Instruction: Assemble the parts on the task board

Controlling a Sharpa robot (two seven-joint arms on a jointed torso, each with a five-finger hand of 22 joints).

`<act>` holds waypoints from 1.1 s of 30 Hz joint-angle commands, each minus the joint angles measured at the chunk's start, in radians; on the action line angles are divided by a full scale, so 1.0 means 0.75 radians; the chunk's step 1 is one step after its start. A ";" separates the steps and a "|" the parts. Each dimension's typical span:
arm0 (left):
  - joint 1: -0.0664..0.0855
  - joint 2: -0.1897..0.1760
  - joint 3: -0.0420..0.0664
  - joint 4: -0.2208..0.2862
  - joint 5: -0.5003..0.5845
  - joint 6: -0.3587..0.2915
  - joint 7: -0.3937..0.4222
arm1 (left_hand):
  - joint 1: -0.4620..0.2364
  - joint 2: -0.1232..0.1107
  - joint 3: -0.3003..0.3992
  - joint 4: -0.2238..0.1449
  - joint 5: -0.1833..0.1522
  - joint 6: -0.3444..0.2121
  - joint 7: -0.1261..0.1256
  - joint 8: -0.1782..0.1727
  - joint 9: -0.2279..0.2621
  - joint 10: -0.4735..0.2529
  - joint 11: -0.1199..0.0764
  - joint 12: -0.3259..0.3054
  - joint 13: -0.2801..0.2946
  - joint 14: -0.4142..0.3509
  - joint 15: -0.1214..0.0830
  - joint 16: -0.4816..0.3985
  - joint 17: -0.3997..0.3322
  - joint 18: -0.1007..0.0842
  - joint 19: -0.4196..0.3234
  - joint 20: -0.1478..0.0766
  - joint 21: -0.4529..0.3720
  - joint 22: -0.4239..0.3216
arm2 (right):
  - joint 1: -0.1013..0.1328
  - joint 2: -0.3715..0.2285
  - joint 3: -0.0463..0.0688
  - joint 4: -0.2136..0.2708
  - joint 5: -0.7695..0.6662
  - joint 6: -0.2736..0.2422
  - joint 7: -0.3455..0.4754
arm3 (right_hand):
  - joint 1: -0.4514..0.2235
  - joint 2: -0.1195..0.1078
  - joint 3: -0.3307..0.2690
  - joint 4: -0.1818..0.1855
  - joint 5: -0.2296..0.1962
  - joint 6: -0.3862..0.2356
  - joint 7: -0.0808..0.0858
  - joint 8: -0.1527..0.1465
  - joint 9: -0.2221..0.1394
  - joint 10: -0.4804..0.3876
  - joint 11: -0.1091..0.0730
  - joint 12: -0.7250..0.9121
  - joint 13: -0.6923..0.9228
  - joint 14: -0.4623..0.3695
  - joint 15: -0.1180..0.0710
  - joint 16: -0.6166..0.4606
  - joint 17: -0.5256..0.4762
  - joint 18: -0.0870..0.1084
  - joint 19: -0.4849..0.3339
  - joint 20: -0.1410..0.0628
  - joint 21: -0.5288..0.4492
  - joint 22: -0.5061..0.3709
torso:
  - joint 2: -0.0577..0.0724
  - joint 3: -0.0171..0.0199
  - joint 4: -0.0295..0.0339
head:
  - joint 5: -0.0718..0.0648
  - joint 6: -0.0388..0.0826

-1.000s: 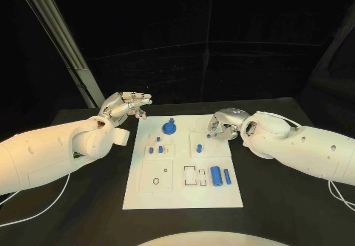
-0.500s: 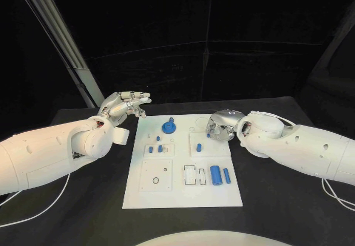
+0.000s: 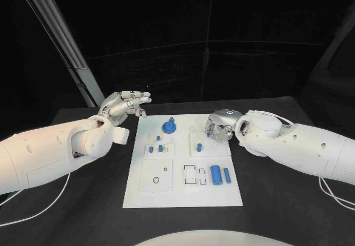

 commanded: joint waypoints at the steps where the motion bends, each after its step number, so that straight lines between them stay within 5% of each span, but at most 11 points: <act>1: 0.002 -0.002 0.001 0.002 0.009 0.019 0.018 | 0.000 0.010 -0.007 -0.002 0.008 0.003 0.002 0.007 0.001 0.004 -0.001 0.005 0.000 -0.009 -0.001 -0.006 -0.002 0.019 -0.009 0.002 -0.005 -0.002 | -0.006 0.003 -0.006 0.000 -0.007 0.082 -0.001 | -0.014 -0.002 0.013 -0.003 -0.007 0.015 -0.003 0.006 0.003 0.016 -0.003 0.007 0.002 0.028 -0.002 0.039 0.031 -0.027 0.018 0.001 0.035 0.045 | 0.001 0.0003 -0.0014 | 0.000 -0.002; 33: 0.002 -0.005 0.001 0.001 0.009 0.022 0.010 | 0.016 0.017 -0.009 -0.013 0.009 0.002 0.002 0.012 0.000 0.000 -0.001 0.013 -0.001 -0.014 -0.002 -0.008 -0.009 0.019 -0.009 0.001 -0.011 -0.008 | -0.016 0.018 -0.006 0.026 -0.162 0.146 -0.055 | -0.039 -0.028 0.041 -0.042 -0.014 0.030 -0.009 0.003 0.004 0.040 -0.008 0.007 0.004 0.024 -0.004 0.151 0.107 -0.040 0.028 0.000 0.124 0.150 | 0.001 0.0007 -0.0011 | 0.000 -0.010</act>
